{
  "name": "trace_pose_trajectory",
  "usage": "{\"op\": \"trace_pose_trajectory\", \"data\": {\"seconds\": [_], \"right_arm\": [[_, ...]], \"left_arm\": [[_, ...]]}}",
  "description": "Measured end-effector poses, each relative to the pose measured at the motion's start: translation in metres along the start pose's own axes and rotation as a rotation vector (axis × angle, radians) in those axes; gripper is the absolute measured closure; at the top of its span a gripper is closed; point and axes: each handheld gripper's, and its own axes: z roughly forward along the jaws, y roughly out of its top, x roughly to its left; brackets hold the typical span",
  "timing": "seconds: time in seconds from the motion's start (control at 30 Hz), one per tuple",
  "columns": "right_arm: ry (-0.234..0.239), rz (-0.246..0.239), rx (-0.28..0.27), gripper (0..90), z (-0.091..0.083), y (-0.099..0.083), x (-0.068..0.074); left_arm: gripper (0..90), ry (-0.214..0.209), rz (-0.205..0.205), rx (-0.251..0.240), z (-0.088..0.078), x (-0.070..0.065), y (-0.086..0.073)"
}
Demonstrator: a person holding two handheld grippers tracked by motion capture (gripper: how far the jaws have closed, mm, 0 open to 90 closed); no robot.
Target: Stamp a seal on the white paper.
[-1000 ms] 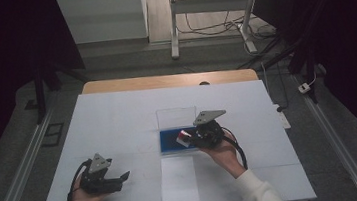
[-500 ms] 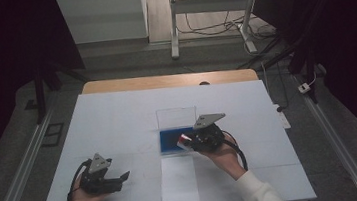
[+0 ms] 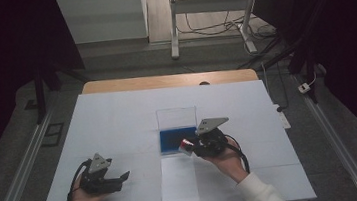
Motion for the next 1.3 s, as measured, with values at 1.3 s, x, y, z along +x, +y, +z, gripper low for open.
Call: {"op": "trace_pose_trajectory", "data": {"seconds": [1.3], "right_arm": [[0.142, -0.154, 0.075, 70.0, 0.01, -0.011, 0.049]], "left_arm": [[19.2, 0.0, 0.006, 0.003, 0.0, -0.001, 0.0]]}}
